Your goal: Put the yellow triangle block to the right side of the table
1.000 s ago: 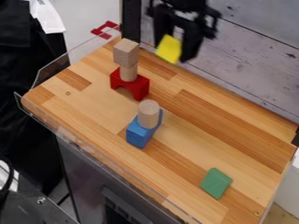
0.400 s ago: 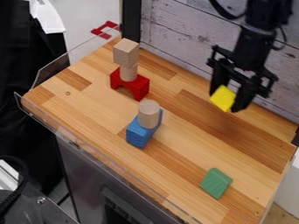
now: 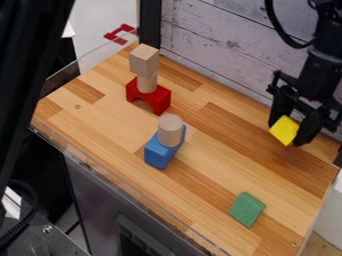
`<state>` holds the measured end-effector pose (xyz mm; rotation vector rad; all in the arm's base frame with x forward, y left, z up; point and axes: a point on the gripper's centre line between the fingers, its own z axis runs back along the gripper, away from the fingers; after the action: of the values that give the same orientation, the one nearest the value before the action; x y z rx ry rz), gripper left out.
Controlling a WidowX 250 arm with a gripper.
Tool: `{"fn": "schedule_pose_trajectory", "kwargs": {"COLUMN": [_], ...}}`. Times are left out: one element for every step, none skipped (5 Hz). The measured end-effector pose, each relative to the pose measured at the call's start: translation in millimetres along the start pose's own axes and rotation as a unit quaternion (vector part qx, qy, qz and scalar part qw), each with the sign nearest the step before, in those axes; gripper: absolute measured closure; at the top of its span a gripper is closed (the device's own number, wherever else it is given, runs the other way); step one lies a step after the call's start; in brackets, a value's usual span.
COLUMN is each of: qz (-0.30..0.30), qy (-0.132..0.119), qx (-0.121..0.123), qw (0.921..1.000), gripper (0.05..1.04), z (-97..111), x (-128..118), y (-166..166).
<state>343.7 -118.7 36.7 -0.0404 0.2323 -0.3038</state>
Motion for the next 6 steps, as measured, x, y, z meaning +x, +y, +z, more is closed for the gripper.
{"fn": "schedule_pose_trajectory", "kwargs": {"qz": [0.002, -0.001, 0.008, 0.006, 0.009, 0.013], "qy": [-0.001, -0.011, -0.011, -0.017, -0.015, -0.015], "qx": [-0.016, -0.031, -0.048, -0.051, -0.056, -0.053], "qw": [0.9999, 0.9995, 0.9988, 0.9985, 0.9983, 0.9984], "gripper": [0.501, 0.501, 0.502, 0.455, 0.154, 0.09], "z": [-25.2, -27.4, -32.1, -31.8, -32.6, -34.0], "x": [-6.8, -5.0, -6.7, -4.8, -6.0, -10.5], "y": [-1.6, -0.9, 1.3, 3.0, 3.8, 4.7]}}
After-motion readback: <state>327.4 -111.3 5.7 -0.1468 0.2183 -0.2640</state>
